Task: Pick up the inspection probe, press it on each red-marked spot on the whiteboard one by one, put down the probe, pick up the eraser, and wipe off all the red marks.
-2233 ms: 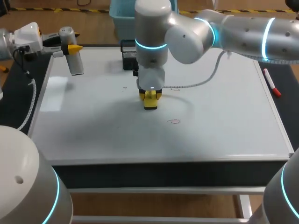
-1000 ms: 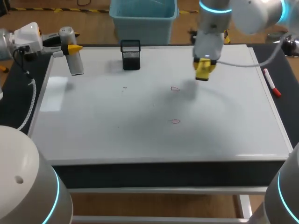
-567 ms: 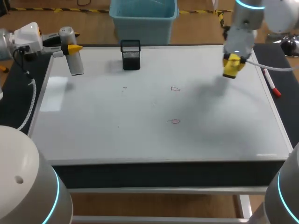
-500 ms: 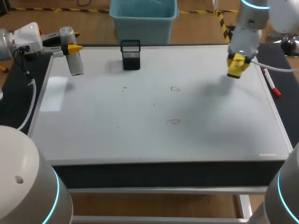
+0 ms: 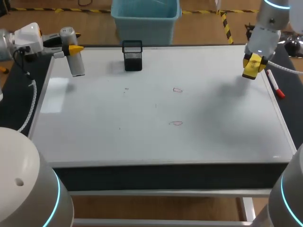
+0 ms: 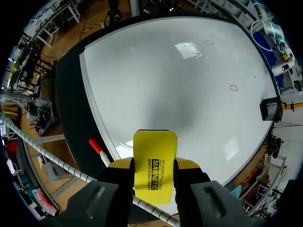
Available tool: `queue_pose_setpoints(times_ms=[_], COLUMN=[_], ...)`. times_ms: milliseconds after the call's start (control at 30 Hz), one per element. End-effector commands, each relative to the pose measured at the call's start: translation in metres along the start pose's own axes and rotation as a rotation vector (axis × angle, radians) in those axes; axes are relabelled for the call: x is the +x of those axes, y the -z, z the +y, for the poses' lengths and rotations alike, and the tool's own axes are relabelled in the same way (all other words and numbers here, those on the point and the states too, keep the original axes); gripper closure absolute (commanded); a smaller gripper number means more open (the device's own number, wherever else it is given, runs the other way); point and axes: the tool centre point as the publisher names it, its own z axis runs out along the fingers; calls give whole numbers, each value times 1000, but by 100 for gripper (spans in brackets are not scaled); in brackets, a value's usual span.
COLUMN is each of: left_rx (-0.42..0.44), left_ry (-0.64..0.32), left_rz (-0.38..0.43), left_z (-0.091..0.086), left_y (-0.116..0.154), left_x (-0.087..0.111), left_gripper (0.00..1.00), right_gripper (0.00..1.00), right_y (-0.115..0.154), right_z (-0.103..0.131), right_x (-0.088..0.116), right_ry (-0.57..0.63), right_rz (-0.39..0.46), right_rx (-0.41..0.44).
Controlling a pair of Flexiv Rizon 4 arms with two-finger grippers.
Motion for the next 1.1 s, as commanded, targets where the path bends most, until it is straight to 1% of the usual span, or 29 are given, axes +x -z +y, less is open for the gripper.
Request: queue_pose_setpoints(times_ms=[33, 567, 667, 767, 833, 1100], left_rx=[0, 0, 12, 16, 39, 43], left_ry=[-1, -1, -24, -46, -57, -69], left_rz=[-2, -2, 25, 54, 68, 161], left_z=[-1, -1, -7, -14, -17, -22], left_y=[0, 0, -7, -20, -29, -72], left_x=[1, 1, 11, 20, 29, 63], left_gripper=[100, 100, 100, 100, 100, 100], right_gripper=[100, 100, 100, 100, 100, 100], right_y=[1, 1, 1, 1, 1, 1], right_z=[0, 0, 0, 0, 0, 0], right_x=[1, 1, 1, 1, 1, 1], right_ry=[2, 2, 2, 2, 2, 2], right_rz=[1, 1, 1, 1, 1, 1], right_rx=[3, 3, 3, 3, 3, 3])
